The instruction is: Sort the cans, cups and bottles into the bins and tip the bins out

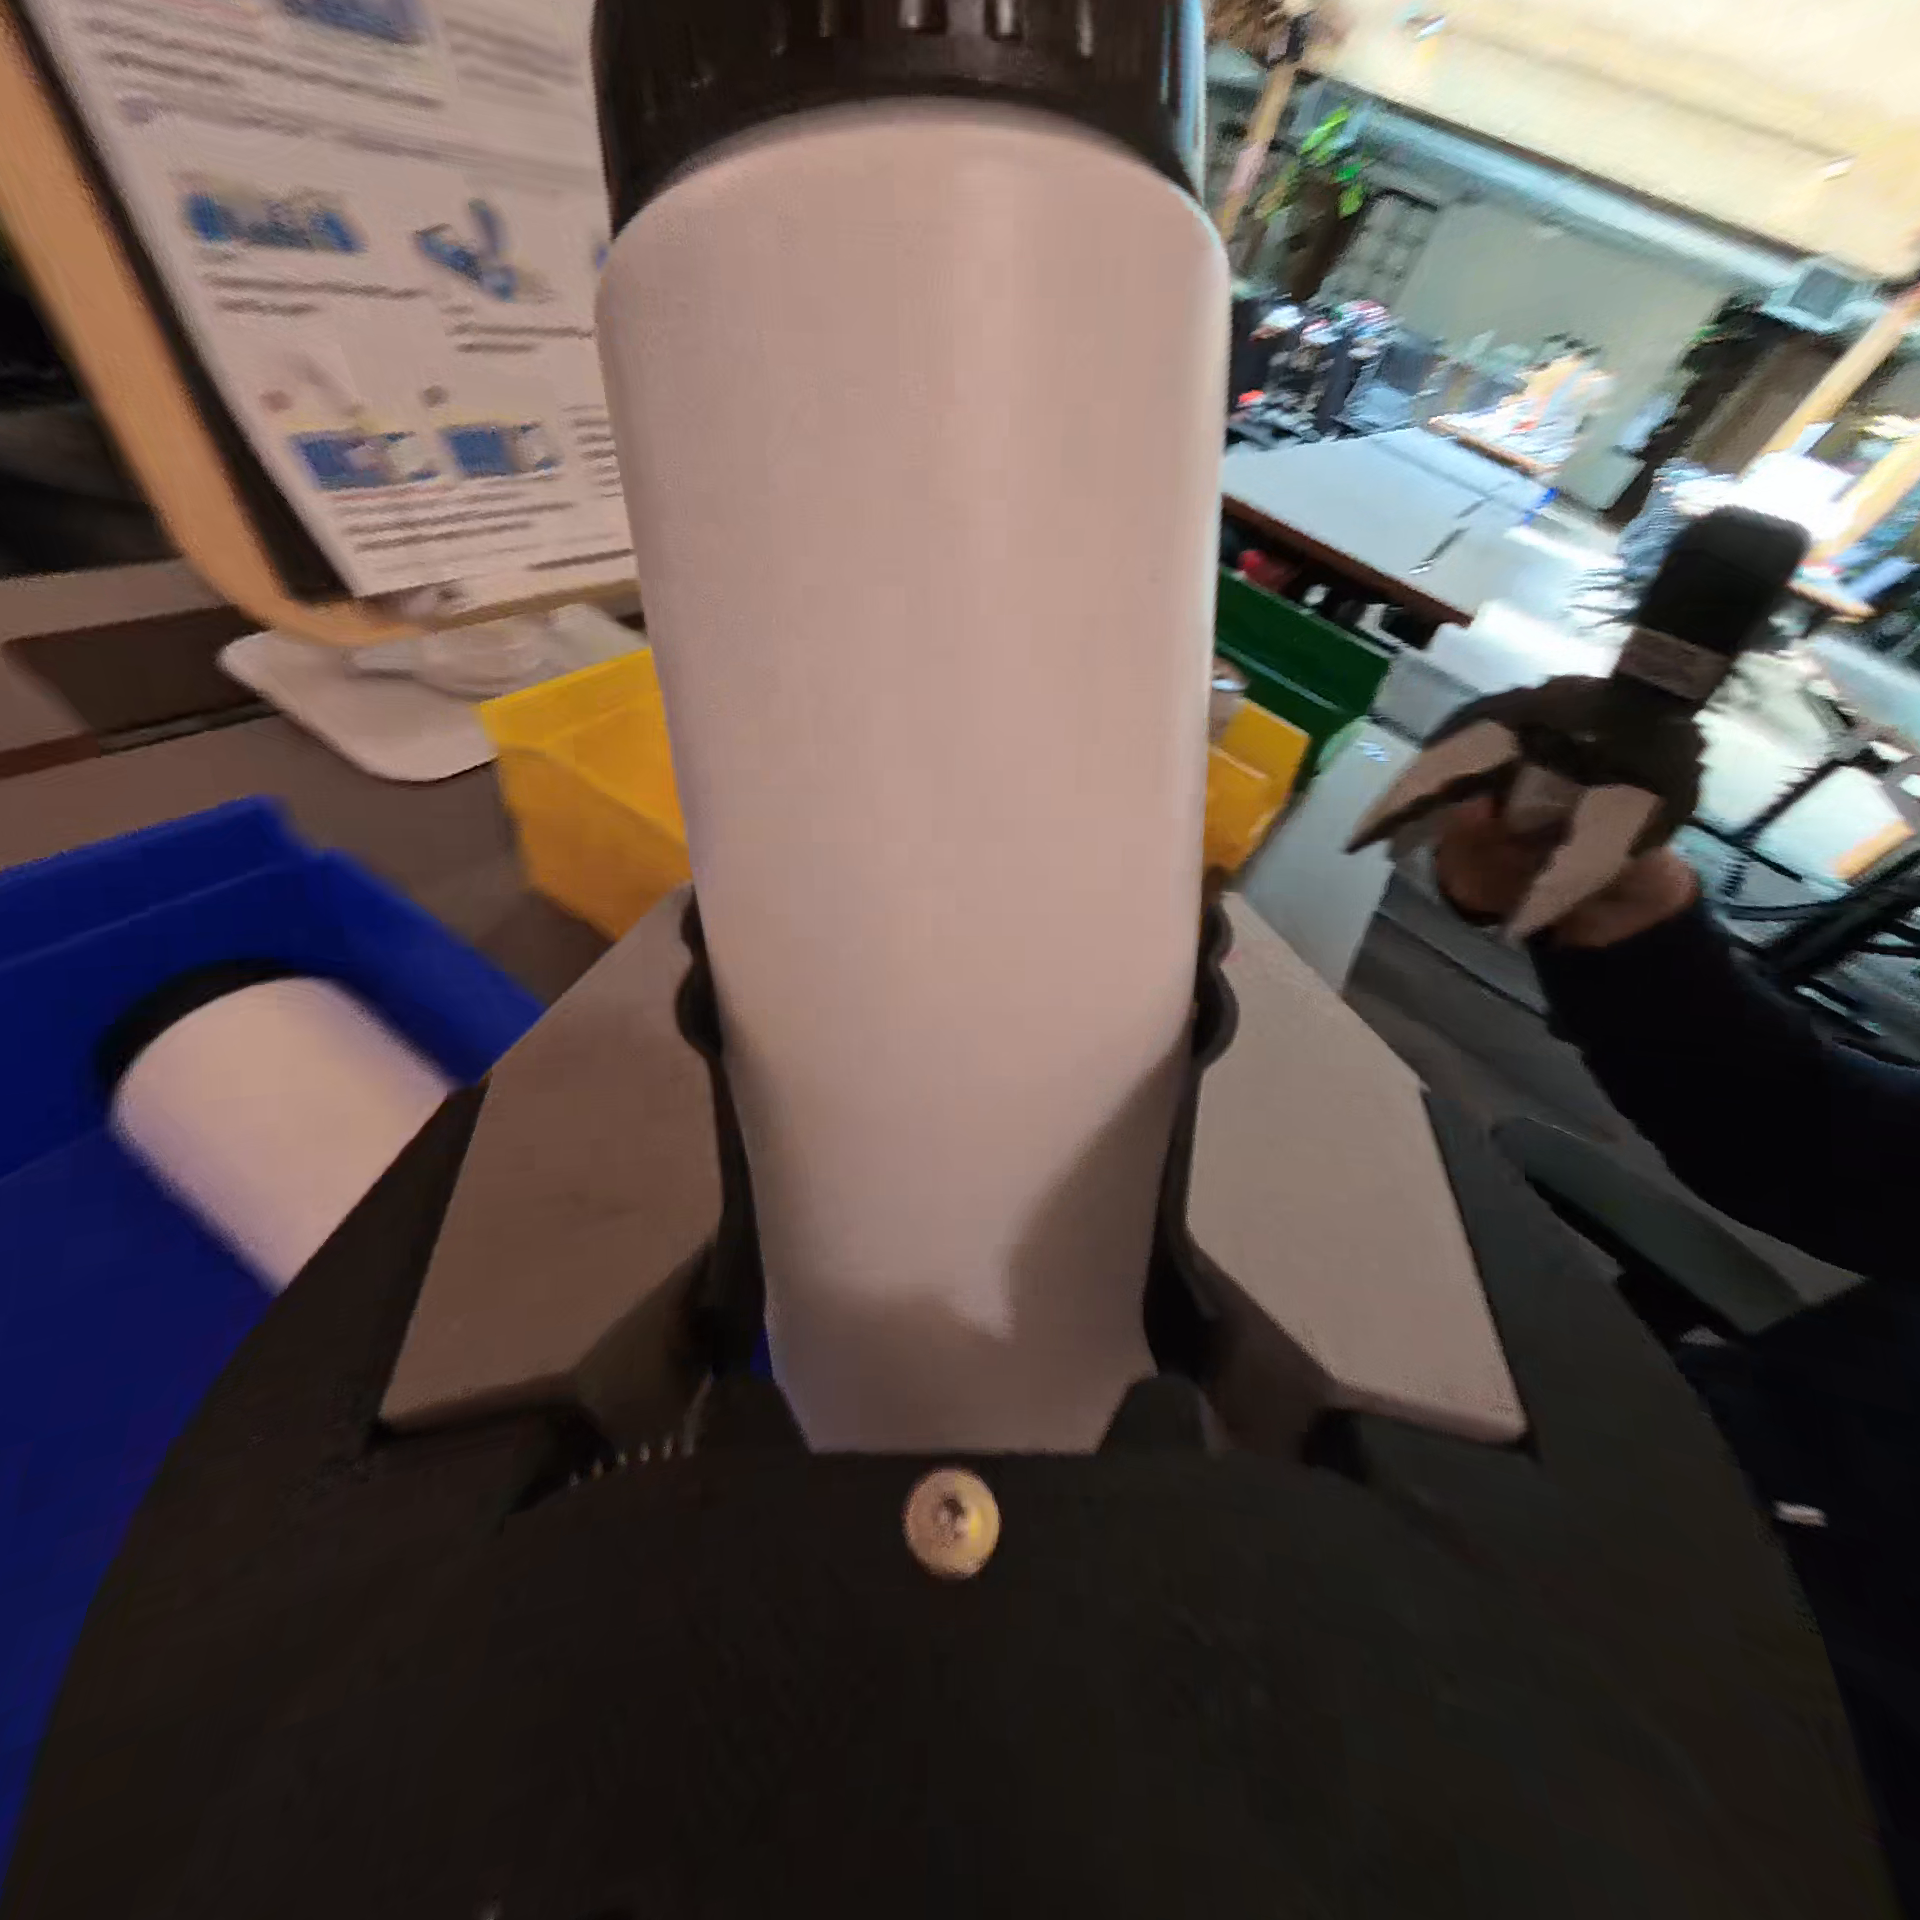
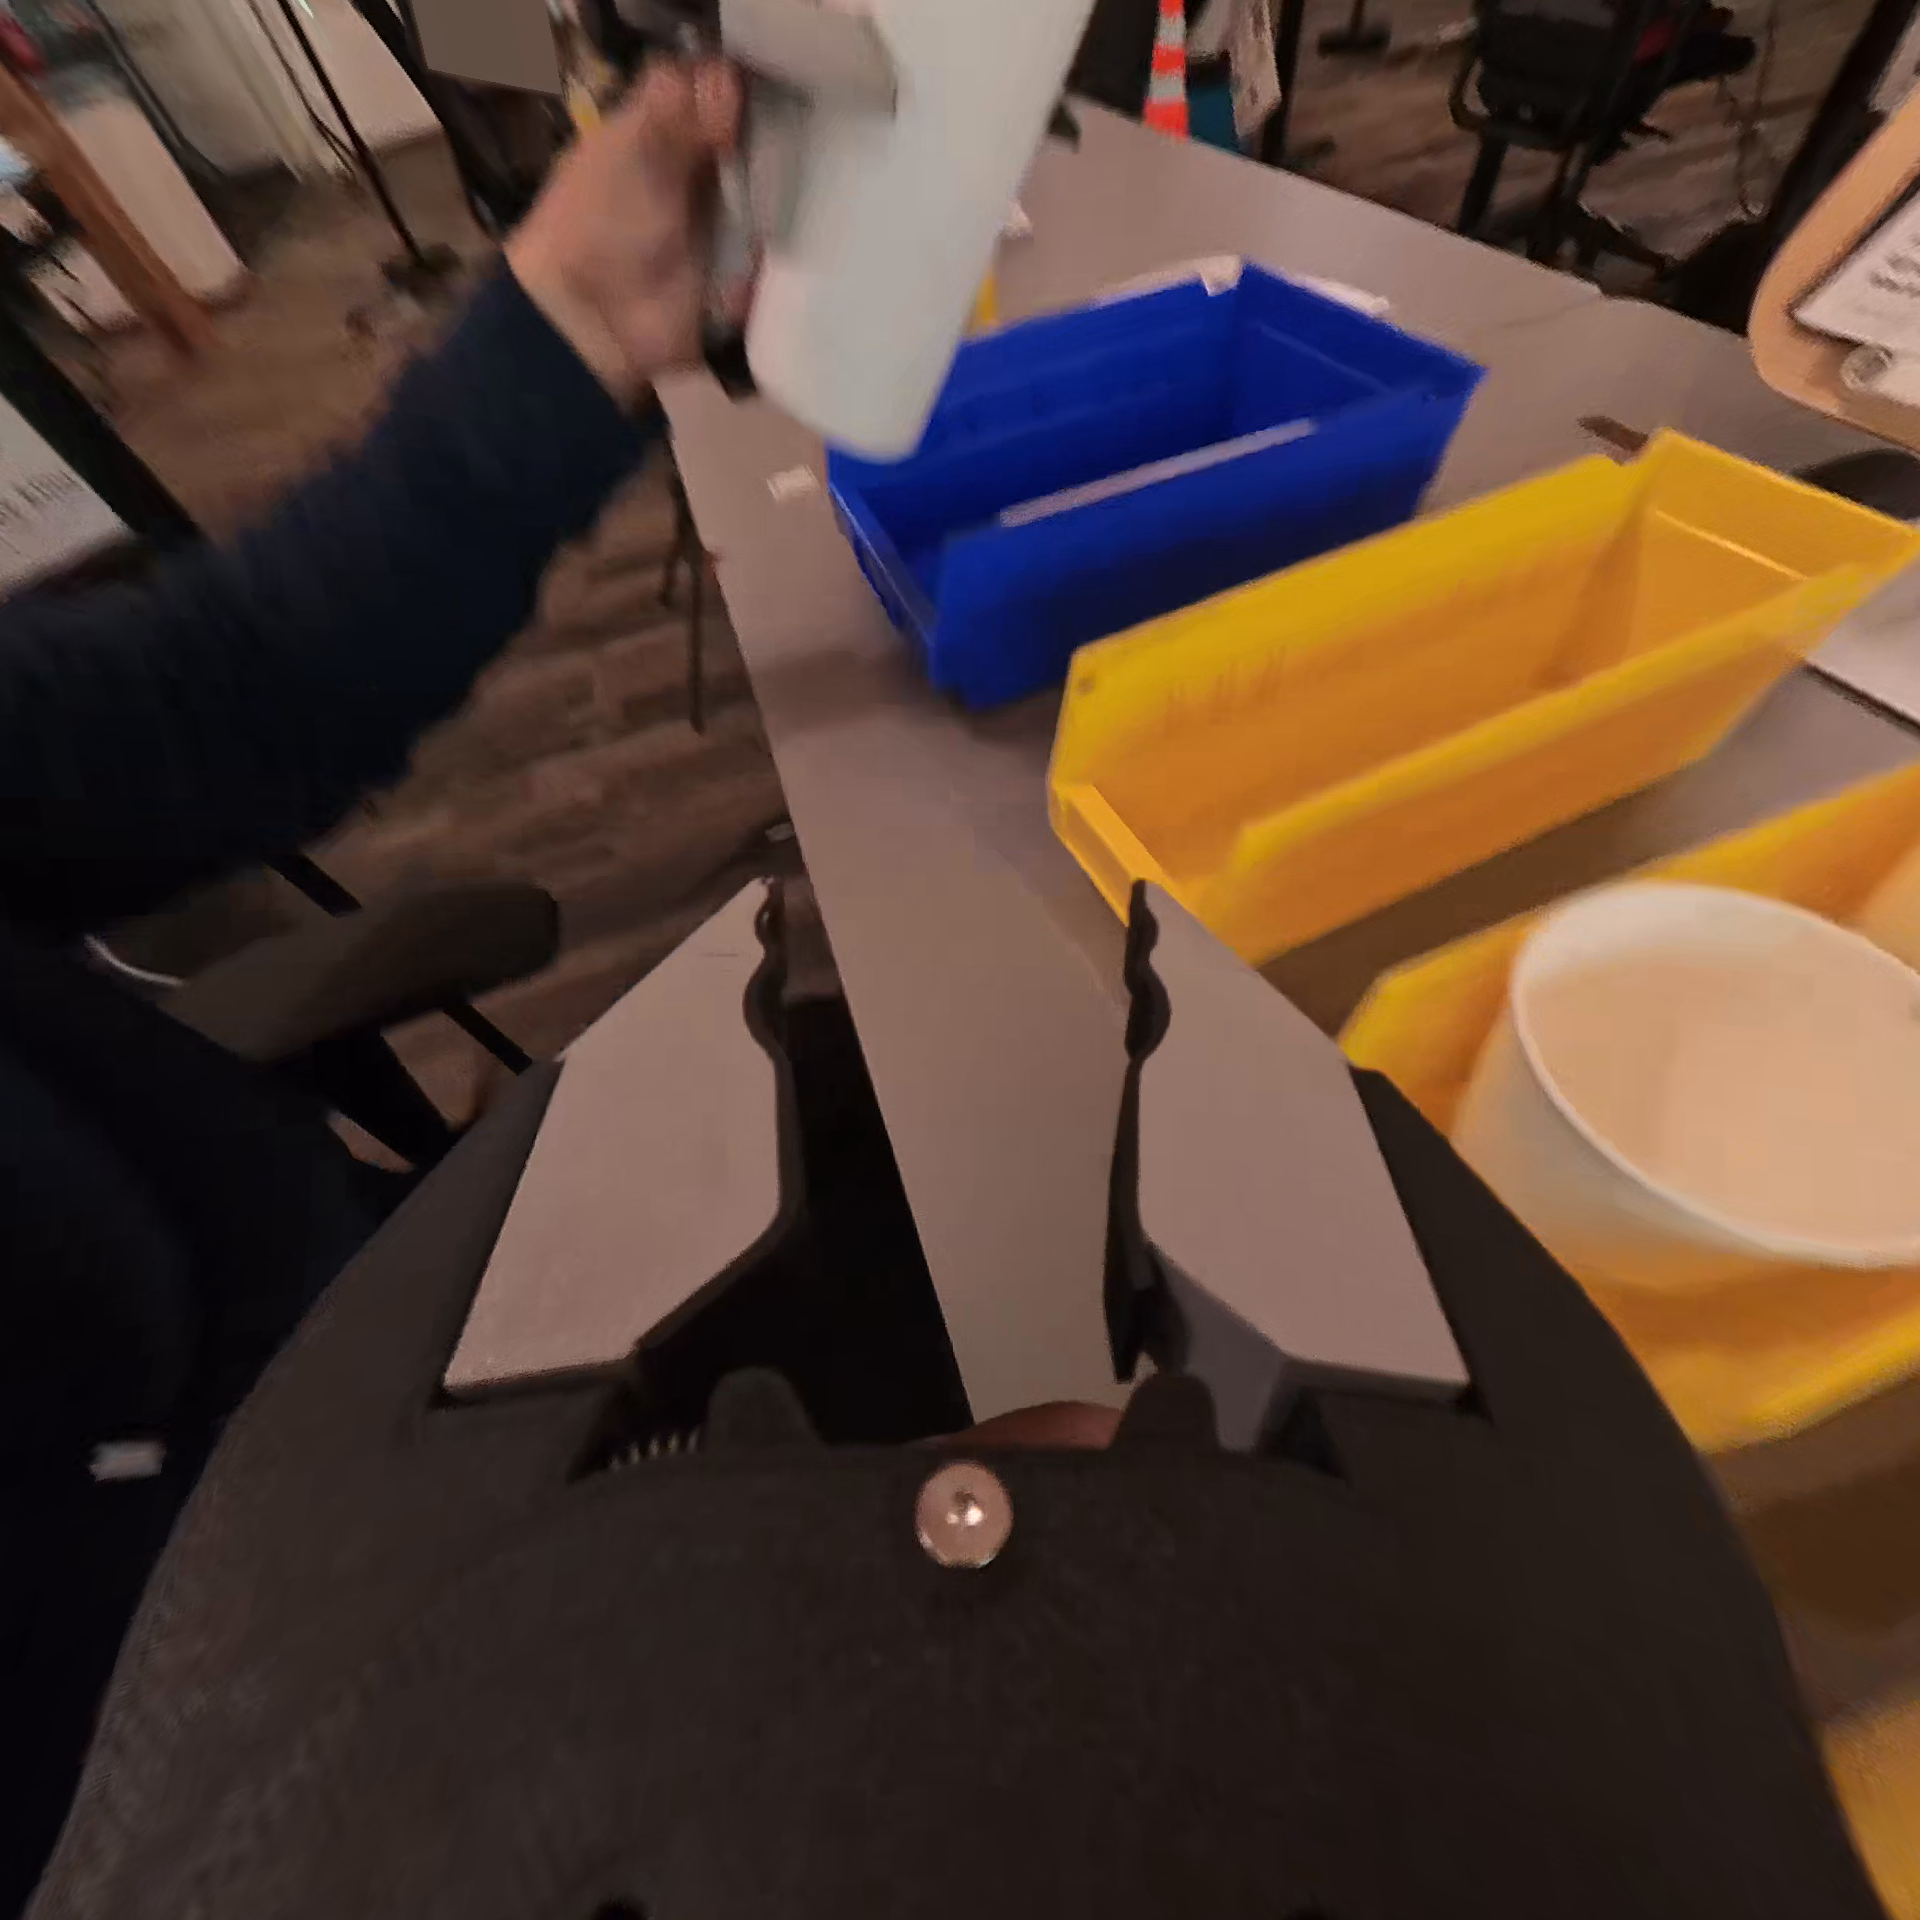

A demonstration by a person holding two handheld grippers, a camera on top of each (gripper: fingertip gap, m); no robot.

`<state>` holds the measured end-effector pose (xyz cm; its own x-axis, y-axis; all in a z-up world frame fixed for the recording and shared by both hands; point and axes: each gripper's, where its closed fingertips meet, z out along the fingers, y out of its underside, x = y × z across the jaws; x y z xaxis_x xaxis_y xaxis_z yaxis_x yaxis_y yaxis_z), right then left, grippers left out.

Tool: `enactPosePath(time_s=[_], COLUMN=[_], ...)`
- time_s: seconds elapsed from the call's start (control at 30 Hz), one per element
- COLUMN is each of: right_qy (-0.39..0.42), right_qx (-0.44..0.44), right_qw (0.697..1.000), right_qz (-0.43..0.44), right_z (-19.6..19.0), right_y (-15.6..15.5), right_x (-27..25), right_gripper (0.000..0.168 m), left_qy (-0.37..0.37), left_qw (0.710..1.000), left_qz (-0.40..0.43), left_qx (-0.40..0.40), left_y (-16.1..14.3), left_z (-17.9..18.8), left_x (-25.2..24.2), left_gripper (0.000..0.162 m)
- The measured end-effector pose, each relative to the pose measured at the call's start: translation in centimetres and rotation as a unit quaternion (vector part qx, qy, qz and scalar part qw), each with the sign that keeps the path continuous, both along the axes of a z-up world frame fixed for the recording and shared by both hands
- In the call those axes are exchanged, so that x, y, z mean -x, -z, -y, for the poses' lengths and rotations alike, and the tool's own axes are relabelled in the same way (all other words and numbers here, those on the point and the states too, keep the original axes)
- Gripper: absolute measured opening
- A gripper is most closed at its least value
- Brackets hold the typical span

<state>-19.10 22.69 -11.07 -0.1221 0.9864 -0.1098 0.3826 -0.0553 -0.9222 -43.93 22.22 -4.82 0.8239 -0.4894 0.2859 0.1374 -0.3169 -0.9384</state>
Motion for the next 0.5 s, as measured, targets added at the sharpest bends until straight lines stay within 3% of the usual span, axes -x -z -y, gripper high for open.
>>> enactPosePath(time_s=[0.1, 0.27, 0.37, 0.5], right_qy=[-0.018, 0.011, 0.017, -0.008], right_qx=[0.063, 0.084, 0.080, 0.077], right_qw=[0.996, 0.990, 0.991, 0.994], right_qz=[-0.059, -0.108, -0.107, -0.082], right_z=[1.2, 0.6, 0.2, 0.3], right_y=[-3.8, -8.4, -9.3, -8.6], right_x=[3.6, 9.0, 11.3, 13.3], right_gripper=[0.087, 0.105, 0.094, 0.087], left_qy=[0.071, 0.138, 0.144, 0.082], left_qw=[0.996, 0.987, 0.986, 0.988], left_qz=[0.006, -0.017, -0.052, -0.118], left_qx=[-0.056, -0.078, -0.067, -0.061], left_y=[-0.4, 1.3, 3.2, 5.1], left_z=[1.1, 1.3, 0.7, -0.9], left_x=[-6.4, -14.1, -16.2, -15.6], left_gripper=[0.092, 0.091, 0.092, 0.092])
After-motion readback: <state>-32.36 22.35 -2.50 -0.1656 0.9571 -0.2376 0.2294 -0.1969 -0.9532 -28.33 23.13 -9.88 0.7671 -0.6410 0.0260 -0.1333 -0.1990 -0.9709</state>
